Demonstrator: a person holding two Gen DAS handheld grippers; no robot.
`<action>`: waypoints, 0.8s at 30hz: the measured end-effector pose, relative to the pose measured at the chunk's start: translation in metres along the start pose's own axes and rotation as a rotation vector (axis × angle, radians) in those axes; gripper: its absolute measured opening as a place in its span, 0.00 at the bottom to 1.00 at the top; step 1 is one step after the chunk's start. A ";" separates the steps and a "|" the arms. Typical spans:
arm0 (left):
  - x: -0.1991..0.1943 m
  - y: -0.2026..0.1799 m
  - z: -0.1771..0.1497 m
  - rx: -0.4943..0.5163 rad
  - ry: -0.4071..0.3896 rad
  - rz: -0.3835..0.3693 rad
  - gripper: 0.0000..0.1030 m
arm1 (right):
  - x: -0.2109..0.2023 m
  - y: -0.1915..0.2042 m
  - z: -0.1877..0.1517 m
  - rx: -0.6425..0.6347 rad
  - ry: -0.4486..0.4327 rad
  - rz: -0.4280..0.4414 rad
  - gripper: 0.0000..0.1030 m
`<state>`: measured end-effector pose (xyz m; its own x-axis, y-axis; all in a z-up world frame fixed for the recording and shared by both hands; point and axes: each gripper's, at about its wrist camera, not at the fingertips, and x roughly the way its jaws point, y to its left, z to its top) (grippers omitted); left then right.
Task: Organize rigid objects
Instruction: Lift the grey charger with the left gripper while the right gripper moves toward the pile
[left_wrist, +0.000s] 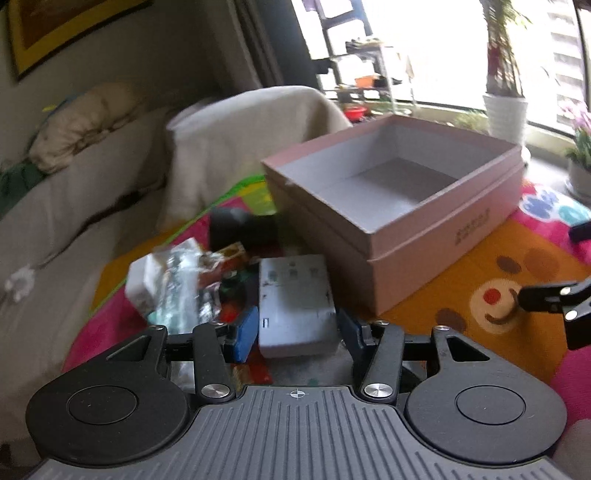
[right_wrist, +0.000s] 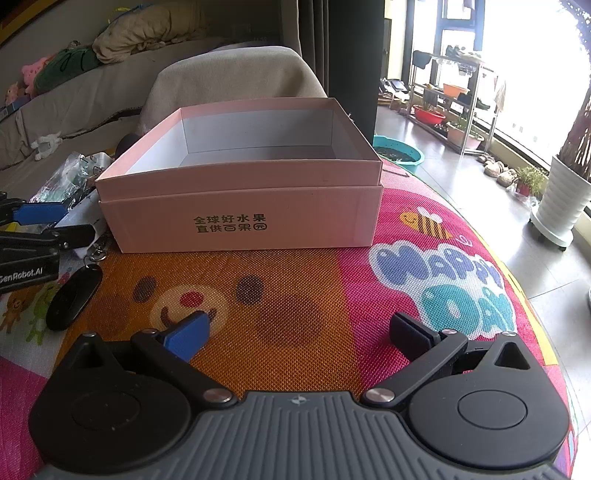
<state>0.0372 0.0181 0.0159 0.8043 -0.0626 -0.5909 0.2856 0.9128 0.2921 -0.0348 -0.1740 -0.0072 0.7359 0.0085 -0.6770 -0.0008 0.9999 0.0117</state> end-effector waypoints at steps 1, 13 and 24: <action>0.006 -0.003 0.002 0.016 0.006 0.005 0.54 | 0.000 0.000 0.000 0.000 0.000 0.000 1.00; 0.005 0.025 -0.005 -0.152 -0.027 -0.095 0.51 | 0.001 0.001 0.003 -0.014 0.012 -0.002 1.00; -0.096 0.064 -0.101 -0.485 -0.108 -0.031 0.51 | -0.010 0.023 0.017 -0.125 -0.026 0.062 0.88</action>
<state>-0.0747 0.1231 0.0155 0.8563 -0.1103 -0.5046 0.0552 0.9909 -0.1229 -0.0309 -0.1512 0.0120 0.7491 0.0713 -0.6586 -0.1298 0.9907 -0.0403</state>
